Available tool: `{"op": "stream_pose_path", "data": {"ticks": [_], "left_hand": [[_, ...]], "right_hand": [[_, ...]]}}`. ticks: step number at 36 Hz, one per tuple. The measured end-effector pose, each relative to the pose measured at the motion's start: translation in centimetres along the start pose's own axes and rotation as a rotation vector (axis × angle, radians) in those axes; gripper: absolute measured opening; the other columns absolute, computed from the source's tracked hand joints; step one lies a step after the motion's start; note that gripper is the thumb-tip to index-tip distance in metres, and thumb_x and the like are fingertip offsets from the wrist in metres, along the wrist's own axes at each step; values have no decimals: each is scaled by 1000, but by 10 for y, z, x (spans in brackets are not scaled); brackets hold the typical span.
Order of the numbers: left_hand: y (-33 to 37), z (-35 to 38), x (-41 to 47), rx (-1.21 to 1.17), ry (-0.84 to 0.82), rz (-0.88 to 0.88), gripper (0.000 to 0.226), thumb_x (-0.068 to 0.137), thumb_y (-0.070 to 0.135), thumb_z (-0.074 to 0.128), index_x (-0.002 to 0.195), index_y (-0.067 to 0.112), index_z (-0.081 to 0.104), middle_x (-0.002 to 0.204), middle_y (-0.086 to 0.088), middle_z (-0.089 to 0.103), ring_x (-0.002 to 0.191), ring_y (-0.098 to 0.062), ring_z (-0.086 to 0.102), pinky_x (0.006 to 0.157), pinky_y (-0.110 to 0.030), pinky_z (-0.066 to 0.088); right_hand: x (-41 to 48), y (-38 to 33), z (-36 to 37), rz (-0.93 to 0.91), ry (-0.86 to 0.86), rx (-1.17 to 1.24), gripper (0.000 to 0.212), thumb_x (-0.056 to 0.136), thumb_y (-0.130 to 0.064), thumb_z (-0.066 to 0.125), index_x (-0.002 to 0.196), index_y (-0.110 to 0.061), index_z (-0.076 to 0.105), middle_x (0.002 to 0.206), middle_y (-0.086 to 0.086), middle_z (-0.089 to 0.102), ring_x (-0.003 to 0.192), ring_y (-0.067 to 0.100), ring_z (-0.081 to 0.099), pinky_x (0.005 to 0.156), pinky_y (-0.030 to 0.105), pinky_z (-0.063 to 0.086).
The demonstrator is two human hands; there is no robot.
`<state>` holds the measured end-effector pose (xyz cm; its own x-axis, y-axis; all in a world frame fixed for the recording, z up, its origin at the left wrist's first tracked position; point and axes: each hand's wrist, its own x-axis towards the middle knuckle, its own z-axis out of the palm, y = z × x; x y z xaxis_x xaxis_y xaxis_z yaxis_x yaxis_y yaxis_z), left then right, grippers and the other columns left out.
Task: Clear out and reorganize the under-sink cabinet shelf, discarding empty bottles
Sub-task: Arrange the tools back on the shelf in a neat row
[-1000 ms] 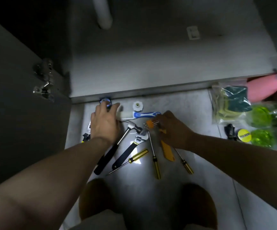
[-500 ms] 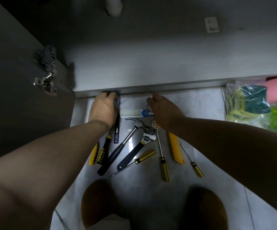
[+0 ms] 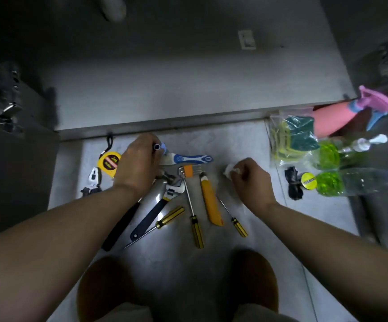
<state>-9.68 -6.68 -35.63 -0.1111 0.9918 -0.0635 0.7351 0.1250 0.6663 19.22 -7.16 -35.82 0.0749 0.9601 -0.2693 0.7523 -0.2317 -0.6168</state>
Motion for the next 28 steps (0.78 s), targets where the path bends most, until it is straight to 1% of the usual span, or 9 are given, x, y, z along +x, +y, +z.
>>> {"op": "stream_pose_path", "data": {"ticks": [2,6,9,14,16,19,22,25,28], "left_hand": [[17,13,-4,-40,-47,21,7,99,34,58,95,29,56,97,6,64,87,-17,60,71,-37,48],[52,40,-14,-90,-137,99,11,99,36,62,97,26,58,89,6,64,80,-15,59,66,-36,46],[77,63,-26,-137,-187,98,12,96,34,67,102,27,60,85,8,65,79,-14,63,65,-34,48],[118,97,-47,-271,-278,-14,15,91,34,74,92,24,63,71,11,62,71,-8,60,66,-35,51],[132,107,-56,-331,-288,-87,19,89,34,77,89,19,66,72,7,65,71,-14,63,67,-38,53],[147,116,-65,-390,-274,-170,22,87,30,79,88,10,70,80,-8,70,79,-27,67,74,-46,55],[154,120,-67,-400,-231,-242,22,86,30,81,87,10,71,84,-7,72,83,-23,69,77,-41,55],[150,119,-63,-380,-210,-304,17,84,26,81,89,12,73,86,-2,73,86,-18,69,75,-28,51],[141,114,-57,-379,-210,-363,17,83,18,82,93,7,73,90,-8,74,86,-21,70,78,-34,55]], "right_hand": [[-17,21,-12,39,20,24,10,90,-22,66,83,-22,58,71,-10,61,68,2,58,57,7,37],[-47,59,-37,148,83,55,10,90,-20,65,82,-21,60,71,-6,63,68,5,60,63,21,42],[-61,83,-55,223,164,40,10,90,-22,65,82,-20,60,72,-7,64,70,8,60,64,23,39],[-76,114,-82,370,309,67,10,89,-22,64,81,-19,58,73,-6,65,72,14,61,67,28,43],[-80,120,-87,384,344,79,11,89,-22,63,80,-19,58,75,-7,66,74,17,63,69,28,44],[-76,117,-83,333,321,78,7,90,-21,60,83,-21,61,77,-6,67,75,19,63,70,31,48],[-54,98,-72,210,255,45,5,90,-23,61,88,-21,66,76,-6,66,72,14,60,65,27,42],[-19,68,-62,52,184,7,8,88,-17,65,94,-18,71,85,0,71,79,19,66,67,25,41],[19,40,-54,-23,134,-49,10,87,-14,64,90,-15,73,85,8,73,82,27,68,65,25,40]]}}
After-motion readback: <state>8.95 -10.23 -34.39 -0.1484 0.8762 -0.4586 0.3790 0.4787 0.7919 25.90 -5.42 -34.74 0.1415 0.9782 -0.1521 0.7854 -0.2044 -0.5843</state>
